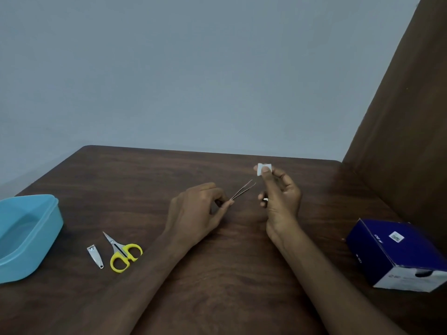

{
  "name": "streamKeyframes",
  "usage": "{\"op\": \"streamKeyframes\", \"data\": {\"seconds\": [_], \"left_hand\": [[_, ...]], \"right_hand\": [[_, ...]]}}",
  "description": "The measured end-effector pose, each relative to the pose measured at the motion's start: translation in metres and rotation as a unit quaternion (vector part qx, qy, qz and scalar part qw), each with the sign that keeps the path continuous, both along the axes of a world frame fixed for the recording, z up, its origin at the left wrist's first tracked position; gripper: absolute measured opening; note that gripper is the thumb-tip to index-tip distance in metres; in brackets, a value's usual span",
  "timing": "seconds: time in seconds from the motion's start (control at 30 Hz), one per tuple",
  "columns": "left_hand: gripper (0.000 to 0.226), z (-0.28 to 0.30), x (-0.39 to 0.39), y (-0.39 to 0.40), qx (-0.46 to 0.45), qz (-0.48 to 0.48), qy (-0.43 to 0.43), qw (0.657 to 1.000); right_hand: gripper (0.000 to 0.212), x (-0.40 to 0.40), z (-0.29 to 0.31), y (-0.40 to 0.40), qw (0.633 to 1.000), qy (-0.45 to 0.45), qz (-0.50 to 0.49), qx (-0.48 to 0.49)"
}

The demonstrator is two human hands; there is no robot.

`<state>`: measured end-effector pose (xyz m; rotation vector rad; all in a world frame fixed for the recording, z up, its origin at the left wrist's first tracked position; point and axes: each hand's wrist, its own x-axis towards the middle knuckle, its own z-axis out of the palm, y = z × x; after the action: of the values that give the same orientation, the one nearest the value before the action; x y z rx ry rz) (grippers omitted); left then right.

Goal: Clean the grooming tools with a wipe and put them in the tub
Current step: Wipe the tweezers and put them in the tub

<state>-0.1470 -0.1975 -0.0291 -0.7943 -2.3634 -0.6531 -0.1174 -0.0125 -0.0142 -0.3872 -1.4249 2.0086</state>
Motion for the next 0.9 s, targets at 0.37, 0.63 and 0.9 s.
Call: {"op": "streamKeyframes", "data": {"seconds": [0.37,0.63,0.9], "left_hand": [[0.029,0.002,0.004,0.002,0.068,0.05,0.038,0.996],[0.031,0.007,0.009,0.001,0.069,0.034,-0.014,0.997],[0.013,0.006,-0.008,-0.004,0.312,-0.051,-0.16,0.935]], "right_hand": [[0.032,0.005,-0.01,-0.016,0.985,-0.06,0.139,0.079],[0.013,0.007,-0.01,-0.015,0.981,-0.052,0.142,0.119],[0.005,0.007,-0.017,-0.017,0.952,-0.049,0.175,0.248]]}}
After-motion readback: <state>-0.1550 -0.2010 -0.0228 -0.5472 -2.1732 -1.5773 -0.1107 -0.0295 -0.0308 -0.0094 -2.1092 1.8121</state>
